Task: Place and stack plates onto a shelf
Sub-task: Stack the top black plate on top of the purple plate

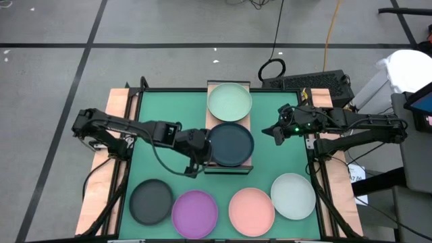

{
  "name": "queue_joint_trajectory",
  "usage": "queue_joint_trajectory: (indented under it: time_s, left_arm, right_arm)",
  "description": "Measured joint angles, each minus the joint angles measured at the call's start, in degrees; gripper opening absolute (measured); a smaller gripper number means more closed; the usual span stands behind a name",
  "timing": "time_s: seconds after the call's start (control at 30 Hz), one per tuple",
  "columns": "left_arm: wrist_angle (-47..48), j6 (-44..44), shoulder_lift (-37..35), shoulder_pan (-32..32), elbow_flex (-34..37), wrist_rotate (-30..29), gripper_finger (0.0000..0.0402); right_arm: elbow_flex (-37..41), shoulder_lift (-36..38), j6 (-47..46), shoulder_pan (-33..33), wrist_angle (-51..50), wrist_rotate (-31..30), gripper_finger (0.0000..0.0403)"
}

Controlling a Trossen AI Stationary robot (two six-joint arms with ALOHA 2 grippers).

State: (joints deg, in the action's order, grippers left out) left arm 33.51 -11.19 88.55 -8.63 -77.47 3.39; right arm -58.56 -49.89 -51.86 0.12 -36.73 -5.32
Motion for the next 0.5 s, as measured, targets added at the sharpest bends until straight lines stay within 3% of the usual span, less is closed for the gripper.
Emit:
queue_joint_trajectory:
  time_s: [0.5]
  left_arm:
    - [-1.94,1.28,0.00,0.32,2.88,-3.05,0.0025]
  right_arm:
    - [-0.01,0.00,-0.87,0.00,0.02,0.94,0.0000]
